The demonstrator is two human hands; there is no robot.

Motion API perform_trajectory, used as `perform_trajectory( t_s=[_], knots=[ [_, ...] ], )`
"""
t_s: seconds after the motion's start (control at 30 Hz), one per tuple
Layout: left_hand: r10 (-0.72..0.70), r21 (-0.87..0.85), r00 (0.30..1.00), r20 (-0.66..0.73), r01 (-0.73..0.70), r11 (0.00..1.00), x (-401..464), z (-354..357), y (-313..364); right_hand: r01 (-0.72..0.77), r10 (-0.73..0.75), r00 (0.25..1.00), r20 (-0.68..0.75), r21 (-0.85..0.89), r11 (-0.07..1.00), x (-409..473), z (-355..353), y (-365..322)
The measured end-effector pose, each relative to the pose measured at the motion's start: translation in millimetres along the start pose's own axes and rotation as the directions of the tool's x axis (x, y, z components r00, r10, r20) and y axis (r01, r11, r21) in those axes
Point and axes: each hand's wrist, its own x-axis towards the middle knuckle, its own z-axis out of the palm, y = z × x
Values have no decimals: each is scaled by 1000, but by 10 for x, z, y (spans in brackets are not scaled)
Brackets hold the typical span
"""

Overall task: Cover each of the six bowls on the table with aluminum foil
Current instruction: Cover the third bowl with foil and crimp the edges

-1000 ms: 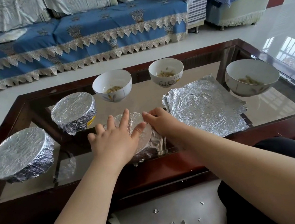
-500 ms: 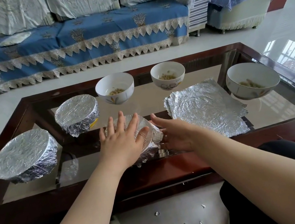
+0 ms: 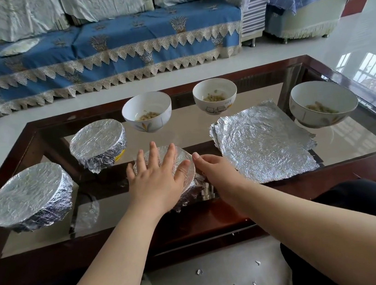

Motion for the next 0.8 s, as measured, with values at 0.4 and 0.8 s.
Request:
perform_trajectory(
  t_s=[0.4, 0.8],
  knots=[
    [8, 26, 999, -44, -7, 1000, 26, 31, -15, -39, 84, 985, -153, 278, 960, -42, 158, 8],
    [-1, 17, 999, -51, 2, 1000, 41, 45, -17, -114, 146, 984, -100, 277, 954, 11, 152, -36]
  ],
)
